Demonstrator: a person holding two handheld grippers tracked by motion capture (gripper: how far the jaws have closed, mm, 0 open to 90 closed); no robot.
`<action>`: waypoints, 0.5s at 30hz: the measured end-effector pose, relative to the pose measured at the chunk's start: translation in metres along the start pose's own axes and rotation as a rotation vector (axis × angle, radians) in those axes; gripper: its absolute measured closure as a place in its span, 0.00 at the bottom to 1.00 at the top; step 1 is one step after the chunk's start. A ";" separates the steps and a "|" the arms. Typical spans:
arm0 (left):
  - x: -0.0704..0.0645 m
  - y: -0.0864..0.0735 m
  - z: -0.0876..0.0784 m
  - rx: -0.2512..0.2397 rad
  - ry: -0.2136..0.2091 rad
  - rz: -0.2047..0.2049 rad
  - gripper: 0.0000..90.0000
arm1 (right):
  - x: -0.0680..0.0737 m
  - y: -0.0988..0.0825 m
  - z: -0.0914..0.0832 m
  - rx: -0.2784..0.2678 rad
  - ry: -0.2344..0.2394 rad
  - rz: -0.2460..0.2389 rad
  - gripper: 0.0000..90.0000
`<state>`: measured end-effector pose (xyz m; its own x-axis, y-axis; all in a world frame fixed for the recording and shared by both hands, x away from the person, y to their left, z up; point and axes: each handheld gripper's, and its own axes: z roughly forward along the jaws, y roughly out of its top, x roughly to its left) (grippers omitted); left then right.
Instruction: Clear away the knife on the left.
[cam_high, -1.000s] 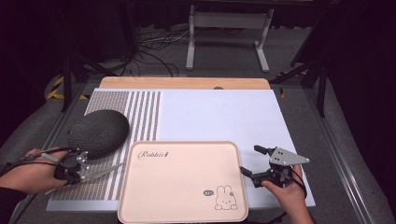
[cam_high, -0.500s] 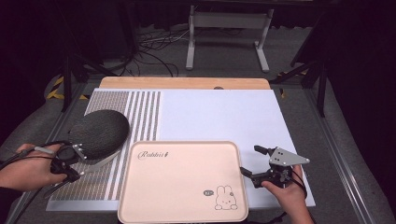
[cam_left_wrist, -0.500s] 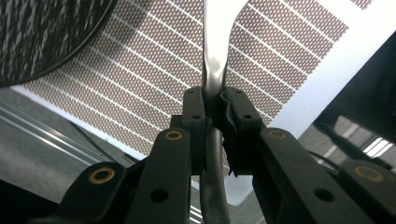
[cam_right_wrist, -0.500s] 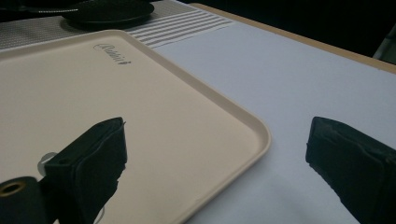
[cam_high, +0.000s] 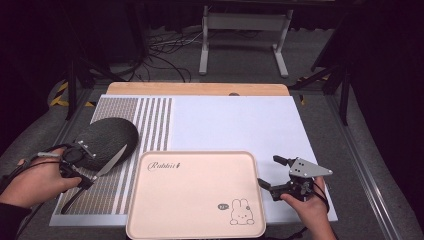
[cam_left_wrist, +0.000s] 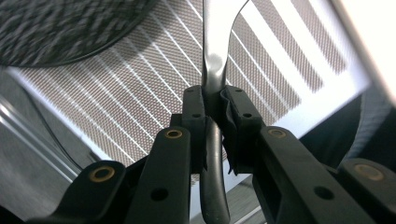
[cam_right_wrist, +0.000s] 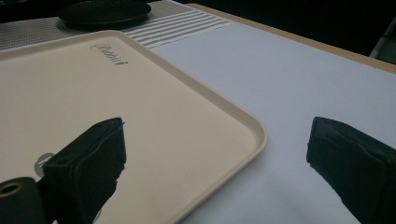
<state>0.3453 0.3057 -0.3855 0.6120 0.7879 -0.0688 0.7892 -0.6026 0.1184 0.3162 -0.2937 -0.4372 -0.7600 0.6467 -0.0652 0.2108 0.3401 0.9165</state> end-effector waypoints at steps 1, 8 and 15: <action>-0.002 0.001 -0.001 -0.007 -0.017 -0.023 0.89 | 0.000 0.000 0.000 0.003 -0.005 0.003 0.06; -0.013 0.008 -0.005 -0.036 -0.083 -0.052 0.89 | -0.001 -0.001 -0.001 -0.001 -0.010 0.008 0.06; -0.023 0.016 -0.004 -0.055 -0.138 -0.078 0.89 | -0.002 -0.001 -0.001 0.001 -0.006 0.012 0.06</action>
<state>0.3438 0.2779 -0.3781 0.5530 0.8051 -0.2145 0.8330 -0.5291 0.1616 0.3169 -0.2957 -0.4381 -0.7540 0.6545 -0.0568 0.2201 0.3331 0.9169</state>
